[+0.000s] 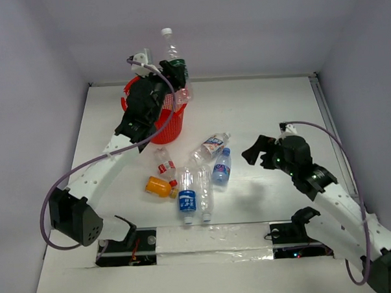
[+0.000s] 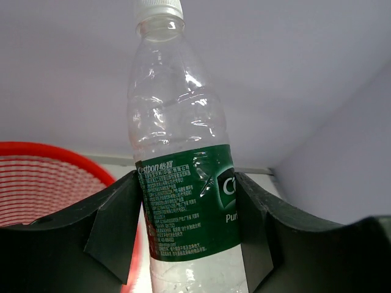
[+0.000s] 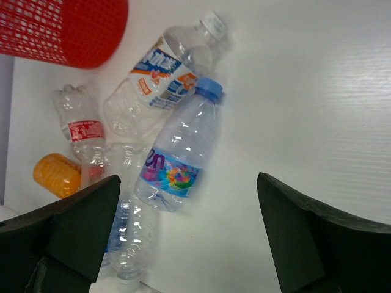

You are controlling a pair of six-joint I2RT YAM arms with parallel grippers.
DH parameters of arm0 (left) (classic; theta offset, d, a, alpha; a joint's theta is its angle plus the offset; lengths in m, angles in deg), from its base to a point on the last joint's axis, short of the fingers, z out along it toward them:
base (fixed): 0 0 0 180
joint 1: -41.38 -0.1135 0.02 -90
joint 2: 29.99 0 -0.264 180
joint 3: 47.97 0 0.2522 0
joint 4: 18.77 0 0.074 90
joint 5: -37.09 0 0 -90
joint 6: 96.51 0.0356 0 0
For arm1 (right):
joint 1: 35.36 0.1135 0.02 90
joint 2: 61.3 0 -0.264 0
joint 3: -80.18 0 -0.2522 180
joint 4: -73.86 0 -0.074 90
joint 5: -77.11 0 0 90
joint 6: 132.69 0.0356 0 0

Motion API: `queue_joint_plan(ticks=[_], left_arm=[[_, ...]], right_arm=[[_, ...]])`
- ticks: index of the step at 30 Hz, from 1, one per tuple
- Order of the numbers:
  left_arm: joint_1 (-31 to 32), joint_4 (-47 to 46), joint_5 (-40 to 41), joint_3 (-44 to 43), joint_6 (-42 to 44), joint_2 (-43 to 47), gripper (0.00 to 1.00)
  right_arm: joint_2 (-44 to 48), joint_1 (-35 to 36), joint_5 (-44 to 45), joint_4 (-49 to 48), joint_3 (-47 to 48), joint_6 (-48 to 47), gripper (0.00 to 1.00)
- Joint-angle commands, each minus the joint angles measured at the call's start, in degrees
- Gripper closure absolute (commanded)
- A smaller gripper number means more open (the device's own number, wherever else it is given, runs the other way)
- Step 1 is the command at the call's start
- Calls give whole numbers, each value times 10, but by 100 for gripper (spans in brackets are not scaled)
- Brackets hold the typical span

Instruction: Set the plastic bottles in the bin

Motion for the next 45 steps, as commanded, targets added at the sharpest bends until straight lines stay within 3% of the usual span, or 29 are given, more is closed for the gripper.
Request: queue_joint_plan(ticks=[1, 9, 19, 26, 30, 31, 38, 45], left_arm=[[-57, -41, 13, 18, -6, 47, 56], [-149, -80, 13, 42, 8, 23, 56], [-156, -147, 43, 83, 101, -40, 56], [-156, -183, 47, 116, 106, -72, 52], [-156, -195, 54, 131, 107, -87, 45], [-156, -198, 57, 136, 107, -89, 38], [-156, -202, 57, 147, 99, -92, 20], [-156, -196, 36, 137, 69, -55, 18]], right_arm=[[-46, 2, -45, -116, -18, 32, 1], [-164, 7, -64, -242, -58, 65, 0], [-291, 53, -89, -328, -61, 83, 0], [-357, 58, -97, -394, -61, 105, 0], [-393, 58, -101, -414, -57, 111, 0], [-401, 58, -102, -417, -55, 111, 0], [-430, 58, -110, -450, -61, 125, 7], [-412, 58, -93, -449, -75, 133, 25]])
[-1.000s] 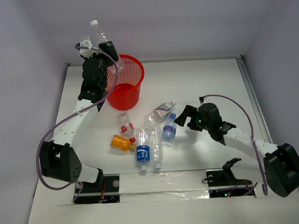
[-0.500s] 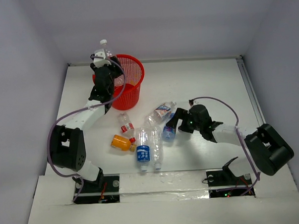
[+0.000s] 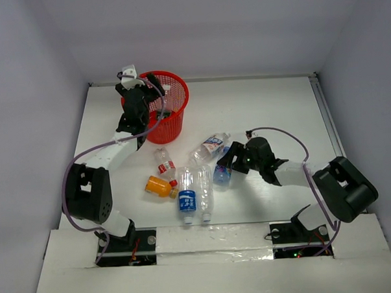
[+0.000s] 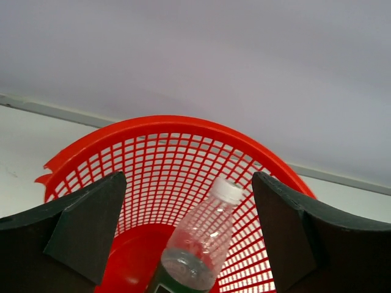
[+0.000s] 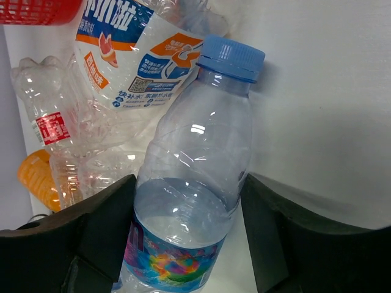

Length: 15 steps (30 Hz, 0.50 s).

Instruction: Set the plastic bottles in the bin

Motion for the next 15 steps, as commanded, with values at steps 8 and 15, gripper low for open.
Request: queue_joint_plan(ticks=[8, 15], left_arm=[[0, 1, -88, -34, -88, 103, 30], [5, 51, -126, 0, -133, 221, 45]], right_arm=[[134, 4, 40, 35, -44, 0, 48], [365, 4, 66, 177, -57, -10, 49]])
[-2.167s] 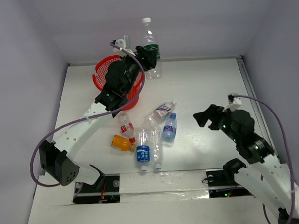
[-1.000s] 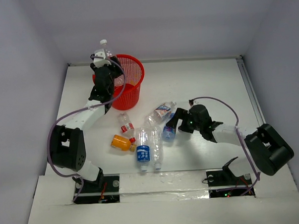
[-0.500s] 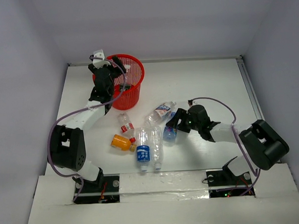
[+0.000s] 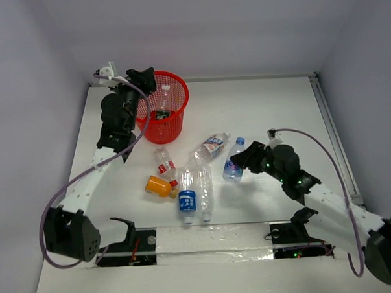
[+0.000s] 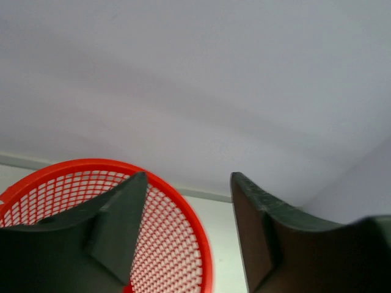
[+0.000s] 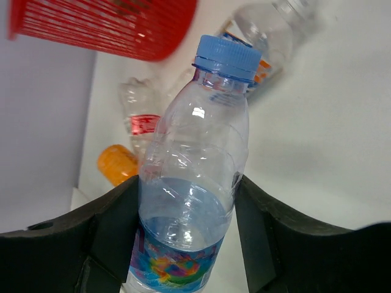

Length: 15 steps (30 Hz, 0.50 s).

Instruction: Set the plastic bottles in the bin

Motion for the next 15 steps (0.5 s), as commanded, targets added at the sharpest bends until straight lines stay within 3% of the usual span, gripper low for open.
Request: queue_joint_plan(ticks=[1, 4, 7, 9, 15], left_arm=[[3, 20, -35, 20, -50, 84, 49], [3, 72, -66, 44, -74, 150, 61], [3, 120, -117, 58, -88, 213, 70], [3, 150, -123, 65, -83, 260, 75], [3, 307, -108, 96, -35, 340, 76]], right_arm=[[120, 4, 28, 81, 16, -11, 49], [169, 4, 32, 107, 71, -25, 52], [156, 4, 25, 106, 121, -46, 55], [116, 4, 25, 96, 176, -59, 55], [-43, 30, 26, 47, 328, -94, 55]])
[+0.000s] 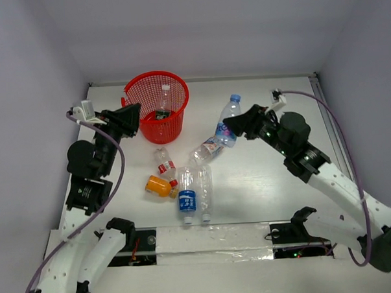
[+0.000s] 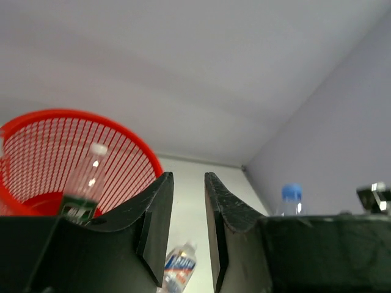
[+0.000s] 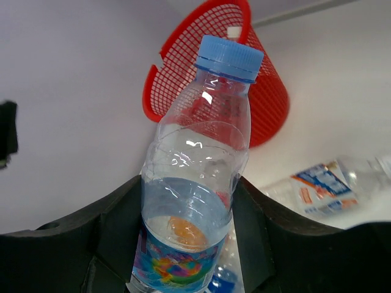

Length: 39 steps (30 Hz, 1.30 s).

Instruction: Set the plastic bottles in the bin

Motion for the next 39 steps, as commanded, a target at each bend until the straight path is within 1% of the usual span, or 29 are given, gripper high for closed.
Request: queue_joint_plan(ticks=[1, 2, 3, 6, 7, 8, 9, 10, 11, 13, 14, 15, 16, 17, 18, 20, 22, 24, 25, 27, 28, 30, 31, 34, 37, 38, 39], left_arm=[[1, 107, -9, 31, 28, 30, 75], [1, 137, -7, 39, 31, 36, 75], [1, 150, -2, 53, 32, 46, 74], [1, 182, 16, 69, 18, 65, 69], [1, 189, 38, 77, 11, 68, 67], [1, 199, 50, 80, 4, 72, 66], [1, 202, 50, 84, 6, 77, 66], [1, 202, 52, 94, 10, 80, 65], [1, 197, 53, 101, 18, 83, 64], [1, 190, 50, 114, 26, 94, 61], [-4, 197, 39, 111, 30, 96, 60], [-4, 197, 36, 112, 33, 106, 60], [-4, 194, 33, 117, 34, 113, 59], [-11, 186, 24, 119, 36, 120, 59], [-12, 183, 24, 120, 39, 133, 58], [-17, 181, 24, 124, 41, 143, 57], [-17, 181, 24, 125, 43, 155, 56], [-17, 180, 25, 127, 41, 163, 54], [-17, 178, 25, 128, 39, 163, 50], [-17, 178, 5, 127, 37, 161, 47], [-17, 180, 2, 126, 37, 159, 45], [-17, 182, -3, 124, 38, 154, 43], [-17, 183, -5, 123, 39, 153, 42], [-17, 183, -5, 123, 41, 152, 41], [-17, 182, -7, 124, 42, 151, 40], [-22, 182, -6, 124, 42, 151, 40], [-22, 183, -7, 125, 43, 150, 40]], right_arm=[[-89, 24, 9, -40, 101, -46, 55], [-114, 37, 21, -40, 124, -53, 55], [-162, 42, 27, -39, 174, -69, 55], [-239, 50, 44, -26, 255, -91, 54], [-289, 57, 51, -23, 311, -112, 54], [-314, 66, 56, -12, 339, -121, 53], [-338, 66, 82, -9, 367, -130, 53], [-384, 71, 87, -8, 394, -152, 53], [-406, 71, 90, -4, 446, -159, 53], [-453, 71, 96, 2, 499, -179, 54], [-497, 71, 101, 6, 522, -185, 54], [-519, 71, 110, 12, 571, -188, 54], [-540, 71, 112, 18, 596, -199, 54], [-562, 71, 114, 44, 622, -202, 54], [-604, 71, 117, 57, 672, -207, 54], [-638, 71, 118, 86, 713, -214, 54], [-669, 77, 121, 95, 742, -216, 54], [-677, 77, 127, 90, 742, -219, 53], [-681, 82, 127, 85, 738, -222, 53], [-684, 82, 130, 83, 739, -227, 49], [-691, 88, 132, 86, 746, -232, 40], [-691, 88, 140, 94, 748, -236, 29], [-691, 93, 146, 95, 746, -240, 20], [-680, 93, 152, 92, 741, -243, 9], [-660, 104, 146, 91, 737, -241, 8], [-650, 104, 142, 86, 729, -240, 8], [-628, 110, 136, 67, 701, -238, 8]])
